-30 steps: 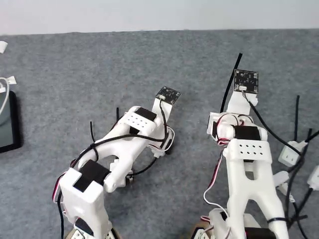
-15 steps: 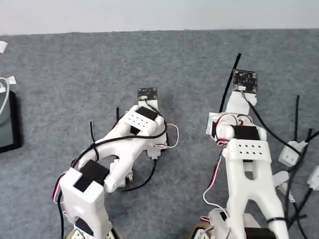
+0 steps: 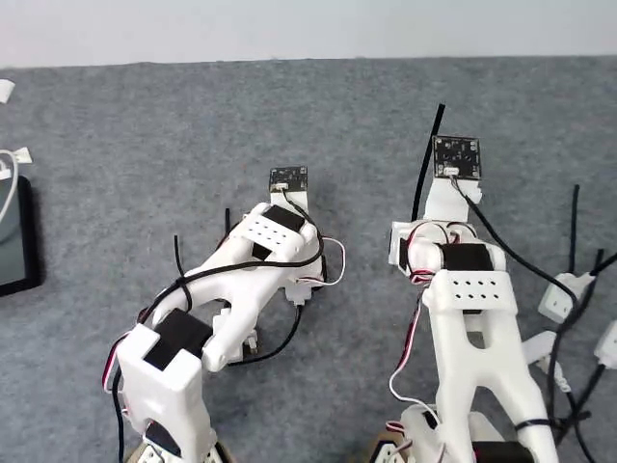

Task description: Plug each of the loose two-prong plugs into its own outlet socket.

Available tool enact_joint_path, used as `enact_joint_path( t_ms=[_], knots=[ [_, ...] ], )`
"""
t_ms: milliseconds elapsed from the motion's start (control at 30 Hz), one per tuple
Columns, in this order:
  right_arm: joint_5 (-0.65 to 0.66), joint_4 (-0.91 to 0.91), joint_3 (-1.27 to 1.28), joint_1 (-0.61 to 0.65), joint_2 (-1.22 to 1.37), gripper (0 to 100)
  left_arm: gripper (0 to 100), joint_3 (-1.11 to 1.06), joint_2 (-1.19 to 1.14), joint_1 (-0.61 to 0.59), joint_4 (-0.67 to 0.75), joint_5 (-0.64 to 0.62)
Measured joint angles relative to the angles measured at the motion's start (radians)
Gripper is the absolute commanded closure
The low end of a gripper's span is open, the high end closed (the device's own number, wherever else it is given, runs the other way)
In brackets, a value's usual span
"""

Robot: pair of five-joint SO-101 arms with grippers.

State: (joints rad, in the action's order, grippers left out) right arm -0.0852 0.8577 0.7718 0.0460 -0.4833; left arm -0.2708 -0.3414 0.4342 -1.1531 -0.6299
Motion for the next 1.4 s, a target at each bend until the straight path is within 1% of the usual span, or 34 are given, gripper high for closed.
enact_joint_path(
  t_ms=[100, 300, 433, 567, 633, 667, 800, 833, 900, 1000, 1100, 1167, 1233, 1333, 1400],
  knots=[
    [0.003, 0.0, 0.0, 0.015, 0.0, 99.1, 71, 0.0, 0.0, -0.005, -0.015, -0.002],
    [0.009, 0.0, 0.0, 0.015, 0.0, 99.1, 71, 0.011, 0.011, 0.0, -0.058, 0.002],
    [0.009, 0.0, 0.0, 0.017, 0.0, 99.1, 71, -0.006, 0.129, 0.003, -0.083, 0.081],
    [0.015, 0.0, 0.0, 0.025, 0.0, 99.1, 71, -0.135, 0.316, 0.003, -0.055, 0.192],
    [0.032, 0.0, 0.0, 0.044, 0.0, 99.1, 75, -0.221, 0.416, -0.005, -0.034, 0.255],
    [0.038, 0.0, 0.0, 0.049, 0.0, 99.1, 79, -0.261, 0.468, -0.018, -0.02, 0.288],
    [0.048, 0.0, 0.0, 0.054, 0.0, 99.1, 98, -0.402, 0.671, -0.109, 0.038, 0.41],
    [0.049, 0.0, 0.0, 0.055, 0.0, 99.1, 100, -0.431, 0.712, -0.137, 0.057, 0.442],
    [0.052, 0.005, 0.0, 0.06, -0.003, 99.1, 98, -0.479, 0.747, -0.195, 0.107, 0.502],
    [0.091, 0.046, 0.0, 0.098, -0.023, 99.1, 99, -0.502, 0.712, -0.252, 0.173, 0.537],
    [0.163, 0.141, 0.0, 0.224, -0.106, 99.1, 99, -0.463, 0.578, -0.272, 0.18, 0.582],
    [0.199, 0.212, 0.0, 0.327, -0.19, 99.1, 99, -0.397, 0.46, -0.281, 0.157, 0.646],
    [0.227, 0.269, 0.0, 0.405, -0.287, 99.1, 99, -0.33, 0.345, -0.29, 0.124, 0.747],
    [0.259, 0.282, 0.026, 0.46, -0.417, 99.1, 99, -0.269, 0.242, -0.29, 0.078, 0.881],
    [0.273, 0.27, 0.068, 0.477, -0.463, 99.1, 99, -0.259, 0.241, -0.29, 0.058, 0.908]
  ],
)
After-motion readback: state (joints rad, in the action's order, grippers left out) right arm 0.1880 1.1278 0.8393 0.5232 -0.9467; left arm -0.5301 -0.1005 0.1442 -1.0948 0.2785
